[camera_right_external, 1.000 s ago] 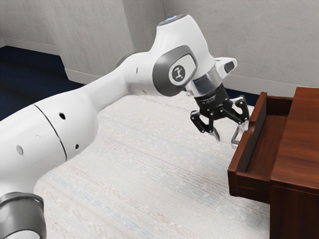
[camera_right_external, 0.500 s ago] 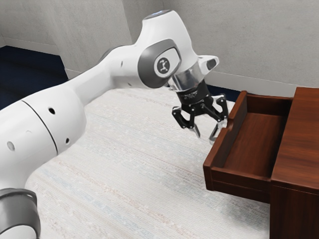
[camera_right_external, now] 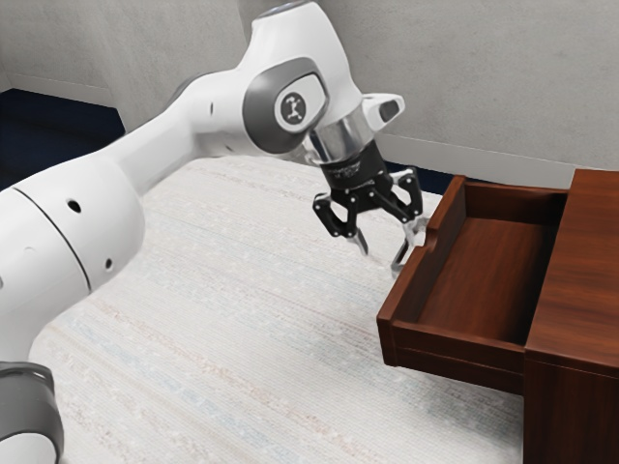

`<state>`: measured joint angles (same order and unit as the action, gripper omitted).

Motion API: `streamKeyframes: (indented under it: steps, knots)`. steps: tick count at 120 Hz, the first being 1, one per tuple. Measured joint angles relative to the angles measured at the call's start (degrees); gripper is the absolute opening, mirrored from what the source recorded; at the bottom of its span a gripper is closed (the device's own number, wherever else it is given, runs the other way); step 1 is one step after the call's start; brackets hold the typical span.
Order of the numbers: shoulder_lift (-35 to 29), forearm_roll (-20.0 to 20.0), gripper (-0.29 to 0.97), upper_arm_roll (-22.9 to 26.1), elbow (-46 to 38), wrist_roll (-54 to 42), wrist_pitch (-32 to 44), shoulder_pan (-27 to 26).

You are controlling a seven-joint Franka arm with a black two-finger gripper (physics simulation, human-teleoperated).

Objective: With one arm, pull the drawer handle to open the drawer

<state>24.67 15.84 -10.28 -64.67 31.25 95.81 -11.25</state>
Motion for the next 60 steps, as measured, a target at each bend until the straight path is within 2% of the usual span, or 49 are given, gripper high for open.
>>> streamKeyframes:
  steps: [27, 34, 48, 60]
  knots:
    - [-3.1, 0.0, 0.43, 0.1, 0.1, -0.6, -0.3, 0.0]
    - [-6.0, 0.0, 0.44, 0.2, 0.1, -0.7, -0.3, -0.2]
    - [-13.7, -0.4, 0.54, 0.7, -1.9, -0.8, -0.9, -1.1]
    - [-16.3, -0.8, 0.59, 1.1, -2.6, -1.0, -2.5, -4.0]
